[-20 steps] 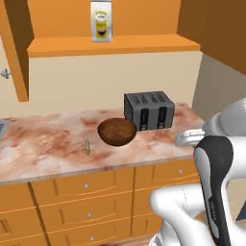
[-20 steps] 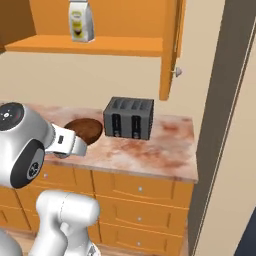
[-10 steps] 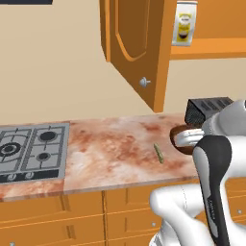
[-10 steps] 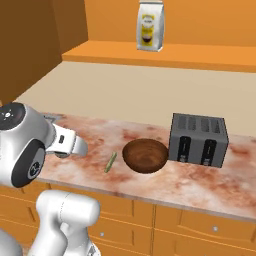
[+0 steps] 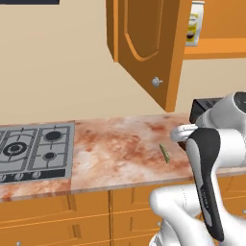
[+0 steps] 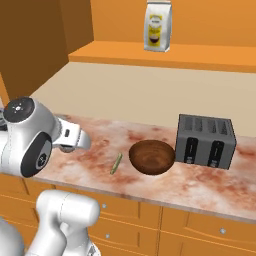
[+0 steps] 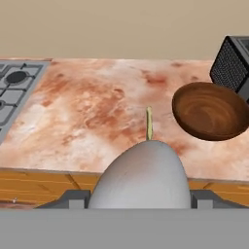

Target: Pick the egg and butter from the fridge and place them by the bowl for mixing.

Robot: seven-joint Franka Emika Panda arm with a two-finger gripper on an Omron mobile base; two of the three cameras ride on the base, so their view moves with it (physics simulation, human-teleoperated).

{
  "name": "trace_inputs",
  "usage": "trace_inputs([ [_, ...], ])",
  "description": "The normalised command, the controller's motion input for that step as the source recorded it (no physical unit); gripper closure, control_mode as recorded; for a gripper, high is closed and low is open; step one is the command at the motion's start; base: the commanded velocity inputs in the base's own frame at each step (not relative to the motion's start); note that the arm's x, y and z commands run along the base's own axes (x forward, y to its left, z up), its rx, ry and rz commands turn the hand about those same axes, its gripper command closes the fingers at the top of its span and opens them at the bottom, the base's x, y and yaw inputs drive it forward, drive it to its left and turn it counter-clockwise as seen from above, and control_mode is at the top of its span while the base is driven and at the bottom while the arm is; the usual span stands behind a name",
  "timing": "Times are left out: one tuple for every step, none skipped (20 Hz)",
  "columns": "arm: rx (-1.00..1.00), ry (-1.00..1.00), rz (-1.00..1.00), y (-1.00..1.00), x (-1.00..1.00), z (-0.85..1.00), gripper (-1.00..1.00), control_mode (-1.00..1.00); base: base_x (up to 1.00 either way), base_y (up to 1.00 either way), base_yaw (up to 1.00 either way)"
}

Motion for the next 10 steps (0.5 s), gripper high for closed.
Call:
trace_inputs([
  [0.0, 0.09, 0.12, -0.34, 0.26, -0.23, 1.0, -1.0, 0.0, 0.0, 0.0],
  [0.0, 0.15, 0.12, -0.19, 0.57, -0.27, 1.0, -1.0, 0.0, 0.0, 0.0],
  [0.0, 0.21, 0.15, -0.14, 0.76, -0.36, 1.0, -1.0, 0.0, 0.0, 0.0],
  [-0.02, 0.22, 0.17, -0.09, 0.75, -0.43, 1.0, -1.0, 0.0, 0.0, 0.0],
  [-0.05, 0.25, 0.17, -0.05, 0.75, -0.52, 1.0, -1.0, 0.0, 0.0, 0.0],
  [-0.06, 0.3, 0.14, 0.0, 0.79, -0.53, 1.0, -1.0, 0.0, 0.0, 0.0],
  [-0.08, 0.3, 0.1, 0.0, 0.79, -0.57, 1.0, -1.0, 0.0, 0.0, 0.0],
  [-0.11, 0.25, 0.05, 0.0, 0.7, -0.61, 1.0, -1.0, 0.0, 0.0, 0.0],
  [-0.14, 0.2, 0.01, 0.0, 0.63, -0.67, 1.0, -1.0, 0.0, 0.0, 0.0],
  [-0.17, 0.14, 0.03, 0.0, 0.44, -0.76, 1.0, -1.0, 0.0, 0.0, 0.0],
])
